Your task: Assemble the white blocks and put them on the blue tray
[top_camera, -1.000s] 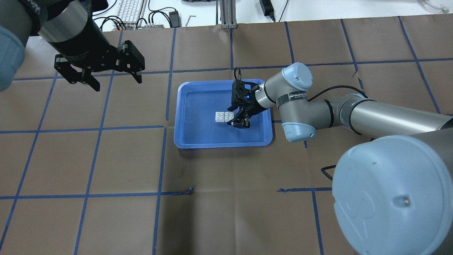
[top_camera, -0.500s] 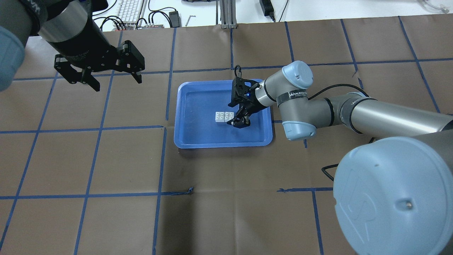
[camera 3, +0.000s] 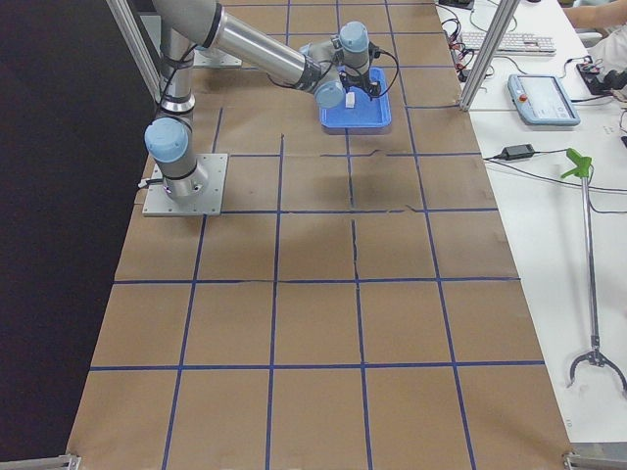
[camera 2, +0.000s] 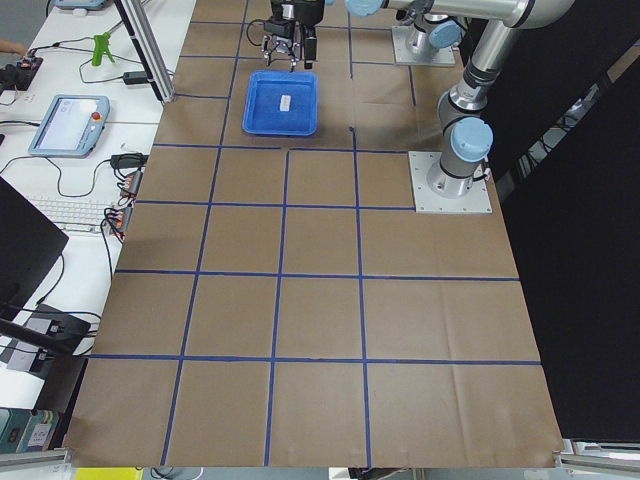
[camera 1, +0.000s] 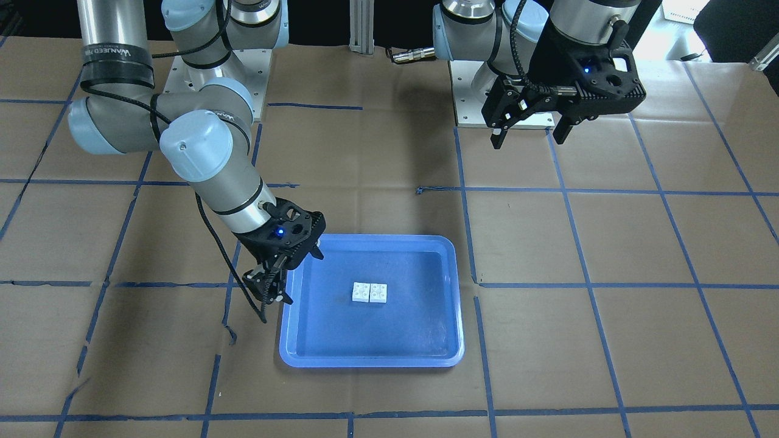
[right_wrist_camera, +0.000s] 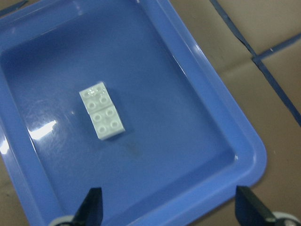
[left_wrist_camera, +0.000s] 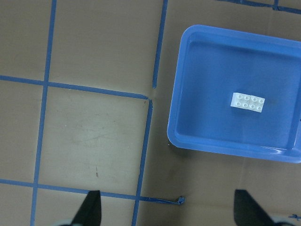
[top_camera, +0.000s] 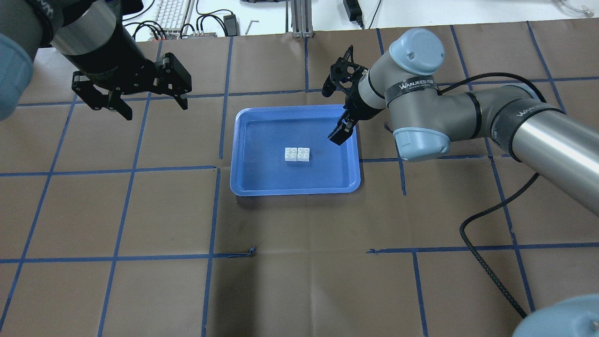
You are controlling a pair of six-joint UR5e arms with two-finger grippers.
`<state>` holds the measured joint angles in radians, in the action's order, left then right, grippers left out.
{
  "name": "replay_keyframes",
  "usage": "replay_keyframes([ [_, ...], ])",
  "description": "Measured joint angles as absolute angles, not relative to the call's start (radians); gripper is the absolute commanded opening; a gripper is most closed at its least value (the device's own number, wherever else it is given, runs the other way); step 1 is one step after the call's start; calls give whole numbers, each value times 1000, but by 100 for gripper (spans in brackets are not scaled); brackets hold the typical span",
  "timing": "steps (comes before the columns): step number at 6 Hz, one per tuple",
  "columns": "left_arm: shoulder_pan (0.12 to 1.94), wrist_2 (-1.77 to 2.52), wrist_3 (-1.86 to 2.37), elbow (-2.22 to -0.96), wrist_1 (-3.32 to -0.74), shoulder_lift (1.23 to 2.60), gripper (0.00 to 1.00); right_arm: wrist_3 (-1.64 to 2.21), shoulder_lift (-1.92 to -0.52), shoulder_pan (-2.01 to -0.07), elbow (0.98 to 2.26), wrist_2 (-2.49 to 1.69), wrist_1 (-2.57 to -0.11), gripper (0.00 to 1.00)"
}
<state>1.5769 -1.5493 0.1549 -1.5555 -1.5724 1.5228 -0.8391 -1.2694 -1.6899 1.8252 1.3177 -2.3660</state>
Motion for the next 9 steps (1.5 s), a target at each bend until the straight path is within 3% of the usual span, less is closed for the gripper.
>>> replay_keyframes([
  [3,1577,-1549,155,-1555,-1571,1523,99,-346,-1460,-1619,1814,1538,-2061,100],
  [6,1577,-1549,155,-1556,-1572,1523,99,-105,-1518,-1566,1585,1617,-1613,100],
  [9,1574,-1552,152,-1551,-1572,1526,99,-28,-1545,-1599,1521,1616,-1514,100],
])
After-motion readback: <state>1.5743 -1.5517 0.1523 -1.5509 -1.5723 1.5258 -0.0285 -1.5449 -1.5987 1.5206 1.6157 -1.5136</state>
